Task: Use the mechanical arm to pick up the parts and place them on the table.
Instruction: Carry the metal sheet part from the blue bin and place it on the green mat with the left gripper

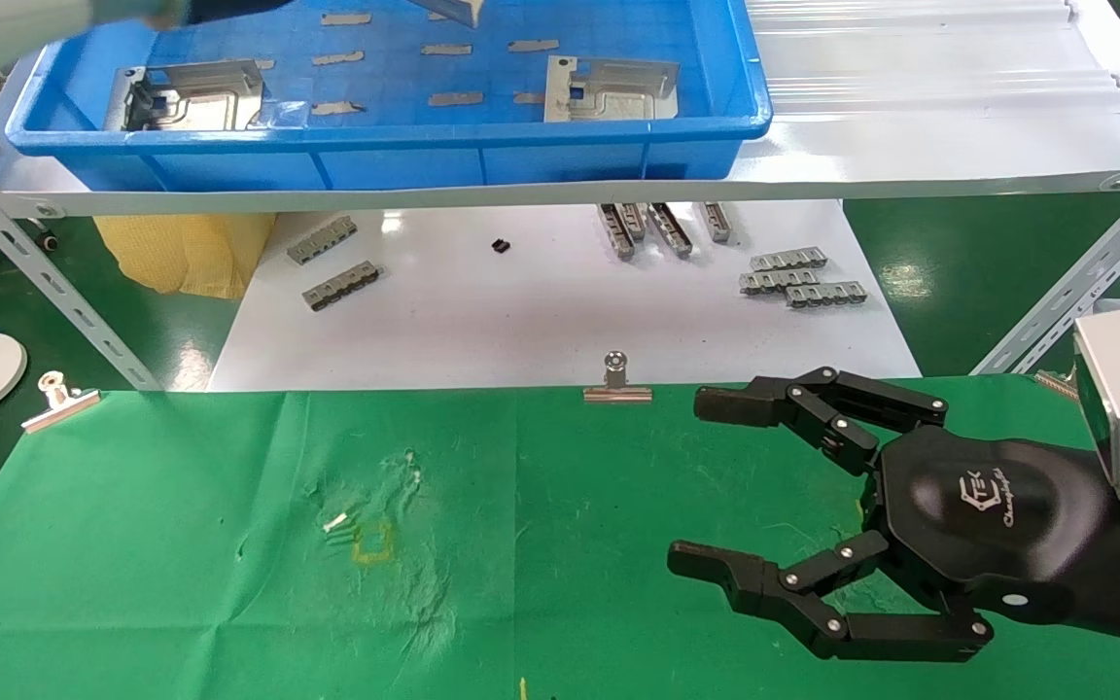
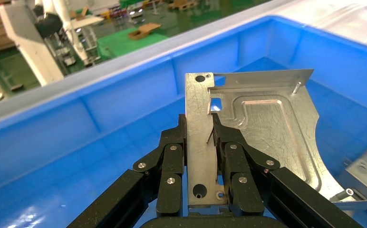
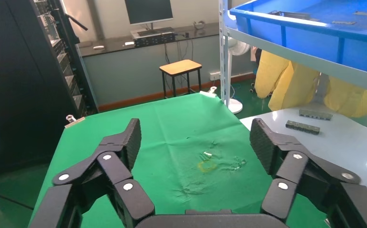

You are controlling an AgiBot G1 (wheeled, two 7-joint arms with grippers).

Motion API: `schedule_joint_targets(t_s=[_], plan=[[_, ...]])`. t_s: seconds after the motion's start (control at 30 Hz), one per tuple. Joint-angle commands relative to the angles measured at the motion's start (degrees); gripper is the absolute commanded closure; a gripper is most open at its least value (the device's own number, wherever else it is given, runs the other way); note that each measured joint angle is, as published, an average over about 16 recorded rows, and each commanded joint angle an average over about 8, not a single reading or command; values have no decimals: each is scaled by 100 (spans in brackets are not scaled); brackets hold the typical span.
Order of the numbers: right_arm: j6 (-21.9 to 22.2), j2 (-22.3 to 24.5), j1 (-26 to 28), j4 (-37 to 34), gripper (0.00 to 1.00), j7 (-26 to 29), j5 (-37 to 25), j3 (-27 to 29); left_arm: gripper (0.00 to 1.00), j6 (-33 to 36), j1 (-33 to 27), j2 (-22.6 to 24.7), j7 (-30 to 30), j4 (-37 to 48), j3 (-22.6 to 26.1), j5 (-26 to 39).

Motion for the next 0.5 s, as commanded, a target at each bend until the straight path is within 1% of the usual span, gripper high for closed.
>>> schedule_joint_targets(t_s=[0.03,0.13,0.3,0.5], plan=[[0,0,0,0,0,0,0,0,100,192,-48,-98,149,15,-57,-88],[0,0,0,0,0,0,0,0,100,857,-36,-404,473,-28,-159,-260],[0,0,0,0,0,0,0,0,100,2152,57,-977,1067,-113,-309,-532],[0,0,0,0,0,0,0,0,100,3673,229,-1684,1817,-200,-385,-720]])
